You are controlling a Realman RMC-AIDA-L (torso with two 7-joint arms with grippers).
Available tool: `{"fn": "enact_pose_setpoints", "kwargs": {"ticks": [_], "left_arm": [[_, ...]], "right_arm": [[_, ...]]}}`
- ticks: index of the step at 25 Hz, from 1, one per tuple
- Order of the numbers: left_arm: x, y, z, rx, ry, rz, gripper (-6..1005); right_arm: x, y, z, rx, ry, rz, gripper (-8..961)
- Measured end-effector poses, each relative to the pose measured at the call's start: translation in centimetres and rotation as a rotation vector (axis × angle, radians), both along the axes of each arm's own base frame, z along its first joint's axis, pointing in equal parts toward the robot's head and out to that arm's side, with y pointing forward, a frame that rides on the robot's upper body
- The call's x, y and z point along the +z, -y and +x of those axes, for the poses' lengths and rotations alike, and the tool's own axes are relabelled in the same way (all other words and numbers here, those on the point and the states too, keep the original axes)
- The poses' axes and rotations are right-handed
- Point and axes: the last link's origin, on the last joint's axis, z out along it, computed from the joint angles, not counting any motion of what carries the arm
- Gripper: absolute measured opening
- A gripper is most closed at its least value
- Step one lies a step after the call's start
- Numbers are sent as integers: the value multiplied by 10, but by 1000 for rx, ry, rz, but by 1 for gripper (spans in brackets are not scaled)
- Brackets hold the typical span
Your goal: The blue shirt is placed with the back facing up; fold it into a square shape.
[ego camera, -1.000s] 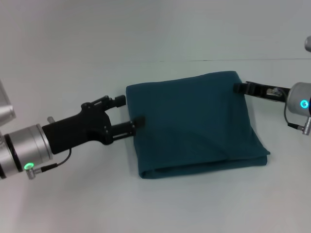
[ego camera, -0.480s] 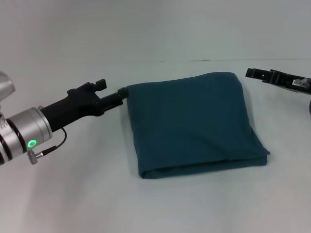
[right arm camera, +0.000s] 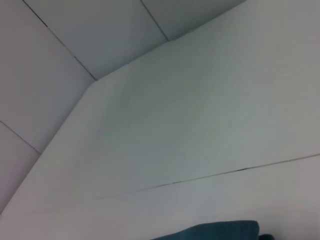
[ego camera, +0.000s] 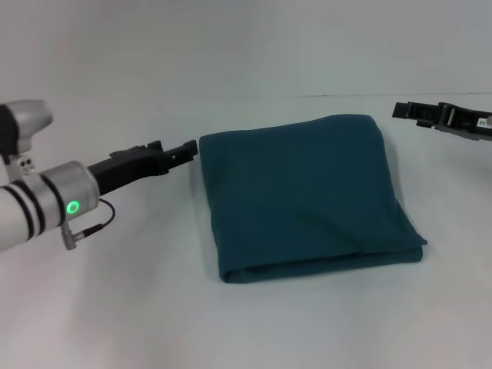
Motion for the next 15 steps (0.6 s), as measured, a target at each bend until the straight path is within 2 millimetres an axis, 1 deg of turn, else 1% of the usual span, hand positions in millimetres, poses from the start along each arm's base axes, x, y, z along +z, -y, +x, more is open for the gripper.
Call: {"fn": "enact_pose_setpoints", "kwargs": {"ticks": [4,7,11,15], "left_arm": [[-7,-6,4,35,-14,-16,832],[-10,-9,9,32,-16,-21,832],[-20,-12,14,31,-48,-38,832],[-27,-14,17,28,-80,-51,832]], "right_arm": [[1,0,0,1,2,-1,712],[2,-1,-1,3,4,-1,712],[2,-1,-1,3,5,-1,711],[-1,0,-2,4,0,-5,710]]}}
